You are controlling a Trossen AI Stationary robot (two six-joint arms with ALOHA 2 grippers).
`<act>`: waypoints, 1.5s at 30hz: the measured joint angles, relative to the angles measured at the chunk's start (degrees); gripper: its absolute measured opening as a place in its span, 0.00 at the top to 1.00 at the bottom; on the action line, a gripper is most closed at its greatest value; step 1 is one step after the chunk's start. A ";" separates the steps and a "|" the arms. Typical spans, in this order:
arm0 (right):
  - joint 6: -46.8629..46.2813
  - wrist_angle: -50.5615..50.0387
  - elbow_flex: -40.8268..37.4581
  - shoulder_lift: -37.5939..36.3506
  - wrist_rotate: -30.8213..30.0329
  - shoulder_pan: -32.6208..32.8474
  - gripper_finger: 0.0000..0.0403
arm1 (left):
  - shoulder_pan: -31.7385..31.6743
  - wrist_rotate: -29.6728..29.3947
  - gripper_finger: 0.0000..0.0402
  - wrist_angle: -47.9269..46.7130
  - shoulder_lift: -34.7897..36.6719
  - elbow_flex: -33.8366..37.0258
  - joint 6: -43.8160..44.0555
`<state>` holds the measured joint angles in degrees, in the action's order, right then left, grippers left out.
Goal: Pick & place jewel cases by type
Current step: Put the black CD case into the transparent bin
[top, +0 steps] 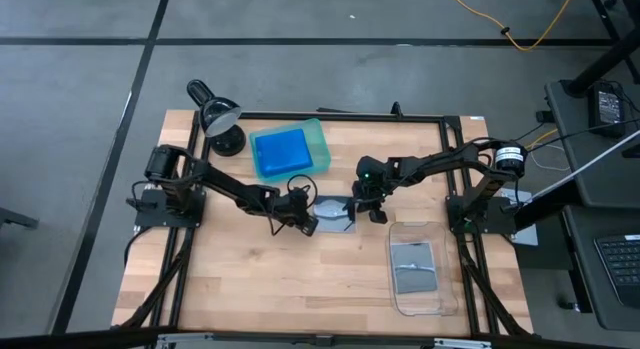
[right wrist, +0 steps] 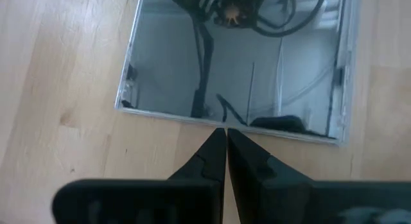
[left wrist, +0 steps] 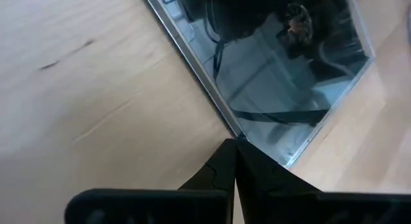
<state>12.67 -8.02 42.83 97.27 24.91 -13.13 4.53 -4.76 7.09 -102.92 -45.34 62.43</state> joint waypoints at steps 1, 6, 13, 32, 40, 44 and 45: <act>-0.02 -0.31 0.00 0.00 0.00 0.00 0.95 | -0.17 0.18 1.00 1.11 -0.62 0.00 -0.03; 0.02 -1.26 -0.02 0.00 -0.17 -0.02 0.95 | -1.08 0.84 1.00 3.31 -0.92 0.01 -0.45; 0.08 -0.89 -0.02 -0.01 0.10 0.02 0.95 | -1.59 -0.64 0.99 -1.67 1.48 0.04 -1.68; 1.54 -0.93 0.00 -0.02 -0.45 0.02 0.95 | -7.73 6.96 0.90 -5.18 7.31 0.07 -2.24; 1.48 -1.32 0.04 -0.07 -2.96 0.04 0.95 | -9.31 6.90 0.67 -5.16 7.31 0.07 -2.53; 1.52 -1.52 0.07 -0.07 -3.08 0.04 0.95 | -9.31 6.84 0.58 -5.10 7.18 0.07 -1.41; 1.53 -1.52 0.07 -0.07 -3.10 0.04 0.95 | -9.31 6.85 0.57 -4.70 6.81 0.07 -0.91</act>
<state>14.20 -9.54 42.89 97.21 21.80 -13.08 -4.77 2.09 2.40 -96.11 -45.28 61.52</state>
